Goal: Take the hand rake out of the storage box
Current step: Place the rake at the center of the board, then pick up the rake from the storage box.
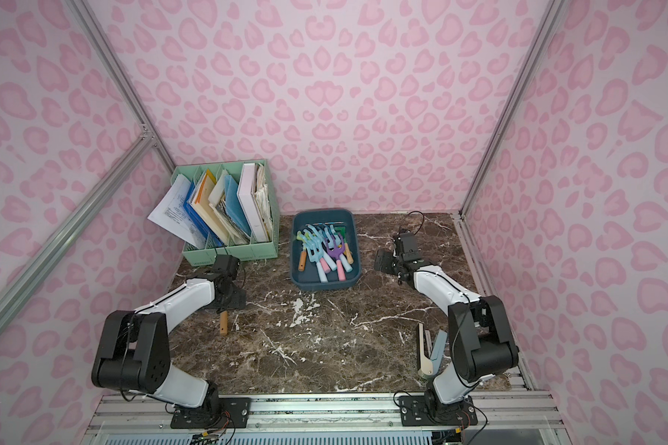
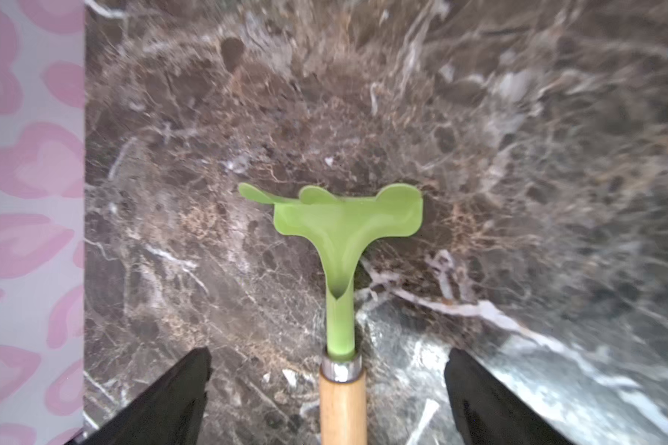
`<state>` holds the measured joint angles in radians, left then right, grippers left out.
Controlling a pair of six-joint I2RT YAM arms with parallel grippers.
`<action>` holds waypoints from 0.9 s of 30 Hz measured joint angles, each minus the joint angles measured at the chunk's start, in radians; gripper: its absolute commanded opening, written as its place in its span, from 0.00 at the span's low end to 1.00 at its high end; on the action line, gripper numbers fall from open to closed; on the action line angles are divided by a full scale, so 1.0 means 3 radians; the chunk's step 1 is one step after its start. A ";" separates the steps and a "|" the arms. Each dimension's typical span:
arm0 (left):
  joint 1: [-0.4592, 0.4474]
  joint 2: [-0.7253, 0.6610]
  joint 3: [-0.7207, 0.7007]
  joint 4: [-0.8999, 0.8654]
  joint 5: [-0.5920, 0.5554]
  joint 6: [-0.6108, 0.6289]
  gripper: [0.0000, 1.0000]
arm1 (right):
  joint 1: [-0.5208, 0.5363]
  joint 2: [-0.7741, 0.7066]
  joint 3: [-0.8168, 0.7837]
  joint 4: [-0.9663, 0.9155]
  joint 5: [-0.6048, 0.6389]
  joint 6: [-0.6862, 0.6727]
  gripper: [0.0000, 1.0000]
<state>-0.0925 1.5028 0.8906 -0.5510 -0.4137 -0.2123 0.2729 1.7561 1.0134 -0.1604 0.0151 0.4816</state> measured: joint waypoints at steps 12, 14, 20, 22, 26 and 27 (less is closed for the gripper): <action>-0.0514 -0.1336 0.0309 0.0022 0.0219 -0.0671 0.94 | 0.0086 -0.0214 -0.0014 -0.0025 0.0092 0.0003 0.98; -0.0524 -0.1371 0.0229 0.0144 0.0474 -0.0814 0.94 | 0.0118 -0.0221 -0.0014 -0.0027 0.0112 0.0003 0.98; -0.1142 -0.0177 0.1246 0.0156 0.0852 -0.1212 0.80 | 0.0251 -0.0237 0.0004 -0.0072 0.0177 0.0037 0.98; -0.1363 0.0390 0.1816 0.0086 0.0865 -0.1216 0.69 | 0.0287 -0.0253 0.0005 -0.0081 0.0215 0.0037 0.98; -0.1548 0.1422 0.2838 -0.0141 0.0924 -0.1214 0.58 | 0.0299 -0.0272 0.0005 -0.0126 0.0317 0.0037 0.98; -0.1568 0.1661 0.3071 -0.0248 0.0941 -0.1231 0.57 | 0.0298 -0.0273 0.0005 -0.0145 0.0338 0.0037 0.98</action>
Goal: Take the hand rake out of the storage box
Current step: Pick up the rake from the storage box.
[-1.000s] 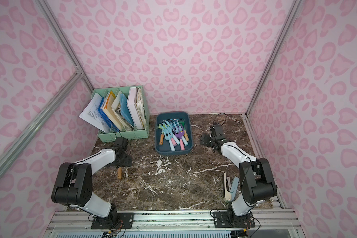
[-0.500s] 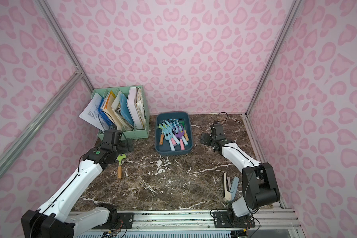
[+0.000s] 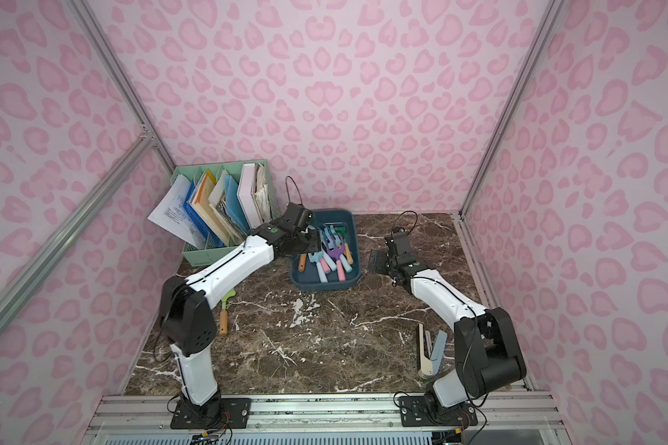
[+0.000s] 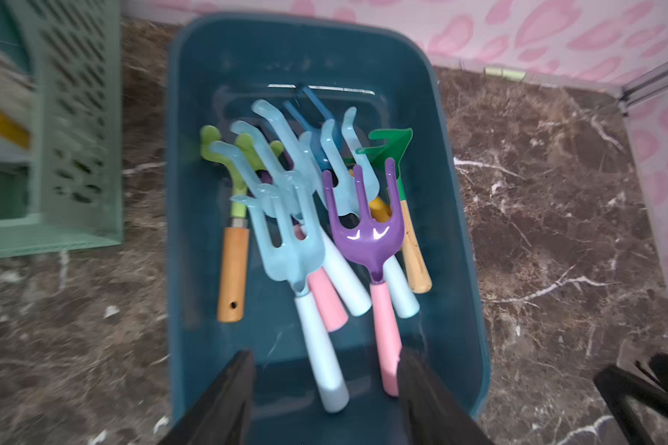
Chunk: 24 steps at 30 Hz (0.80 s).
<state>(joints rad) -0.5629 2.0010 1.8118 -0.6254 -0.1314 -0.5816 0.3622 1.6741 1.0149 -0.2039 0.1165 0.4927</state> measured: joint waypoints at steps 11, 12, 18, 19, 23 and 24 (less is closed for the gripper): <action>-0.0024 0.0941 0.0411 -0.0355 0.0130 -0.0421 0.41 | -0.0103 -0.0006 -0.0050 -0.0015 0.0069 0.0000 0.98; -0.0025 0.0928 0.0360 -0.0352 0.0131 -0.0435 0.41 | -0.0114 -0.0003 -0.0053 -0.0014 0.0069 -0.0001 0.98; -0.0023 0.1031 0.0430 -0.0322 0.0144 -0.0495 0.37 | -0.0117 0.0062 -0.0053 -0.0008 0.0056 -0.0001 0.98; -0.0022 0.1061 0.0459 -0.0312 0.0155 -0.0495 0.37 | -0.0117 0.0061 -0.0053 -0.0008 0.0056 -0.0001 0.98; -0.0023 0.1136 0.0530 -0.0285 0.0175 -0.0495 0.31 | -0.0117 0.0055 -0.0053 -0.0005 0.0056 -0.0001 0.98; -0.0023 0.1136 0.0535 -0.0282 0.0178 -0.0495 0.30 | -0.0117 0.0053 -0.0053 -0.0005 0.0057 -0.0001 0.98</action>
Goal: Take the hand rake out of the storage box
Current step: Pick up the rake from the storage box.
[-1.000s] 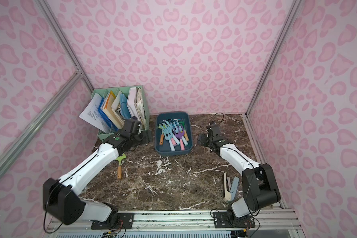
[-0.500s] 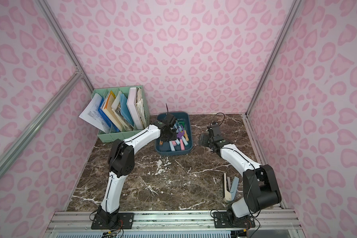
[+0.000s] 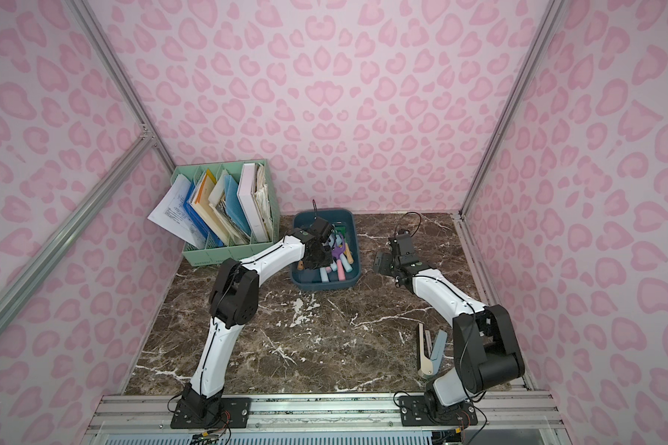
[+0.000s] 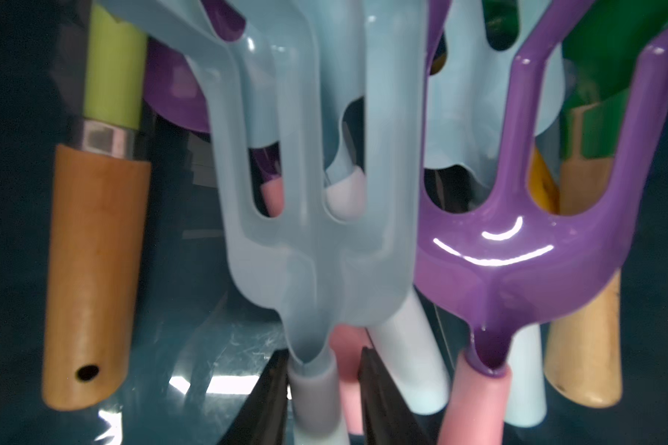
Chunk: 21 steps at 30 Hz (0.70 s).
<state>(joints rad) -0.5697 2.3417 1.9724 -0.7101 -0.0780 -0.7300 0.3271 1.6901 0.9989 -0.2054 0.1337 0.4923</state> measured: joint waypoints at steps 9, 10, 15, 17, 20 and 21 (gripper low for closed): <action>-0.0025 -0.0090 -0.0136 0.0042 -0.0057 0.0017 0.25 | -0.0003 0.0008 0.0000 -0.0001 -0.0001 0.0001 0.98; -0.0033 -0.0131 -0.0198 0.0048 -0.0076 0.0020 0.23 | -0.0003 0.0008 0.0000 -0.0001 -0.0001 0.0001 0.98; -0.0031 -0.0168 -0.0242 0.0069 -0.0148 0.0019 0.17 | -0.0005 0.0018 0.0000 -0.0004 0.0000 0.0001 0.98; -0.0032 -0.0172 -0.0234 0.0052 -0.0153 0.0028 0.13 | -0.0005 0.0014 0.0000 -0.0003 0.0000 0.0001 0.98; -0.0045 -0.0197 -0.0217 -0.0005 -0.0202 0.0079 0.08 | -0.0006 0.0001 0.0000 -0.0003 0.0001 0.0001 0.98; -0.0045 -0.0215 -0.0210 -0.0043 -0.0223 0.0093 0.07 | -0.0008 -0.0001 0.0000 -0.0001 0.0001 0.0001 0.98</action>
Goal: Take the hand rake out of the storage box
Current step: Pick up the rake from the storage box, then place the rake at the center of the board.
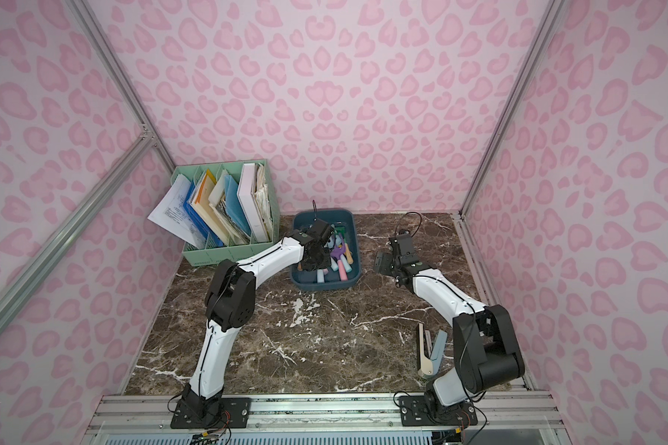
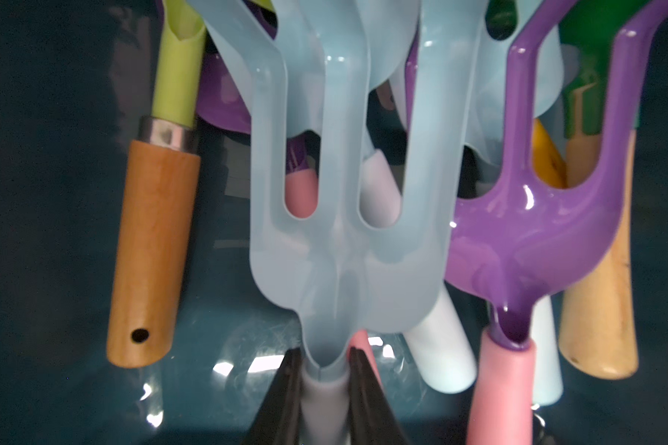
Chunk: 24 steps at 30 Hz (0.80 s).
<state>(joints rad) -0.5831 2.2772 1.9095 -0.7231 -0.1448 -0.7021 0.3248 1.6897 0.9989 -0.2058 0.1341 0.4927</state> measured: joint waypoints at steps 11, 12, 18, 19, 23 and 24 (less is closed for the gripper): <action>-0.0037 -0.1106 -0.0535 -0.0350 -0.0470 0.0275 0.10 | -0.0005 -0.0006 0.0000 0.0000 -0.0003 0.0000 0.98; -0.0036 -0.1291 -0.0697 -0.0357 -0.0534 0.0290 0.10 | -0.0005 -0.0004 0.0000 0.0001 -0.0004 0.0000 0.98; 0.0095 -0.2274 -0.2071 -0.0253 -0.0914 0.0125 0.13 | 0.0009 -0.0001 0.0000 0.0004 -0.0048 0.0004 0.98; 0.0167 -0.2398 -0.2314 -0.0244 -0.0933 0.0069 0.14 | 0.0017 -0.0001 0.0000 0.0004 -0.0050 0.0004 0.98; 0.0332 -0.2372 -0.2738 -0.0126 -0.0960 -0.0004 0.13 | 0.0039 0.0043 0.0020 0.0001 -0.0052 0.0005 0.98; 0.0334 -0.2280 -0.2752 -0.0071 -0.0954 -0.0003 0.14 | 0.0050 0.0060 0.0036 -0.0006 -0.0051 0.0005 0.98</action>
<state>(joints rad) -0.4828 1.5932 1.0840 -0.7444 -0.4309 -0.7029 0.3397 1.7077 1.0096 -0.2077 0.1188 0.4942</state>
